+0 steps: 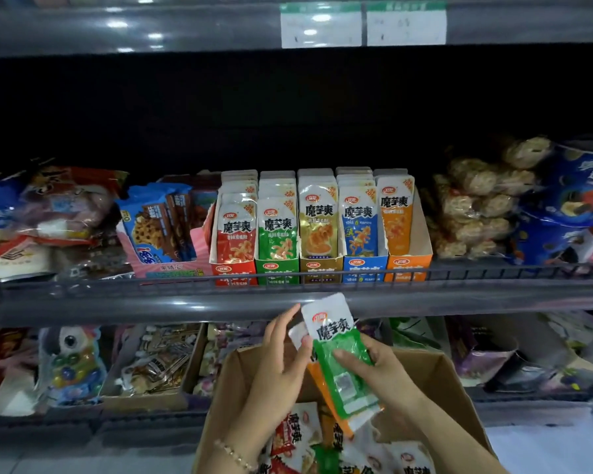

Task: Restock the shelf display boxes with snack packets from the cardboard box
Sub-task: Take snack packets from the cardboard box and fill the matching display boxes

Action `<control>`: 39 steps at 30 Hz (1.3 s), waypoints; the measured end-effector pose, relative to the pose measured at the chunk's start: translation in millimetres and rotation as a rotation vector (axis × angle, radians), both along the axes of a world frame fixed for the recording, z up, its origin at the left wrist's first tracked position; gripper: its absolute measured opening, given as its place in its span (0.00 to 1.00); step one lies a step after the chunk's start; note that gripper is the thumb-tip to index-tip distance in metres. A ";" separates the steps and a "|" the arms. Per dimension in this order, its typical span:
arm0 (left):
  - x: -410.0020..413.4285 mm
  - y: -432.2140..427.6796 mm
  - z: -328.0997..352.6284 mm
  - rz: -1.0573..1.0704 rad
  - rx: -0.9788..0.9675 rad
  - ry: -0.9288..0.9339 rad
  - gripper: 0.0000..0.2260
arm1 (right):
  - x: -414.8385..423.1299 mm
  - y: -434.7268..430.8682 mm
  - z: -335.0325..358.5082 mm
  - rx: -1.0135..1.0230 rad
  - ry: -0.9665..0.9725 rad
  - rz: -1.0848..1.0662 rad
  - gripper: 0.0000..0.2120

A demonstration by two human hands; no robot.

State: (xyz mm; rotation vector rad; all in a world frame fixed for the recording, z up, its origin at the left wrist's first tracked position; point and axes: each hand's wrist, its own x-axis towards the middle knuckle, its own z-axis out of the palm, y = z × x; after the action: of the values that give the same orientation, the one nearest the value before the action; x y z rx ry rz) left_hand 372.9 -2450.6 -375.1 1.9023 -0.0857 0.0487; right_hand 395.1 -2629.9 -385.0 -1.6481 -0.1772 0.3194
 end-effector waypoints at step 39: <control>110.4 -83.2 145.6 -0.104 -0.236 -0.056 0.05 | 124.3 -118.9 177.0 0.001 -0.372 -0.272 0.25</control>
State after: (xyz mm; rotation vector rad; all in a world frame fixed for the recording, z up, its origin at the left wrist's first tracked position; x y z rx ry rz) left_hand 483.3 -2533.9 -229.5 1.6580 -0.2079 0.0392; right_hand 519.3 -2748.8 -208.0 -1.6945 -0.2282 -0.1961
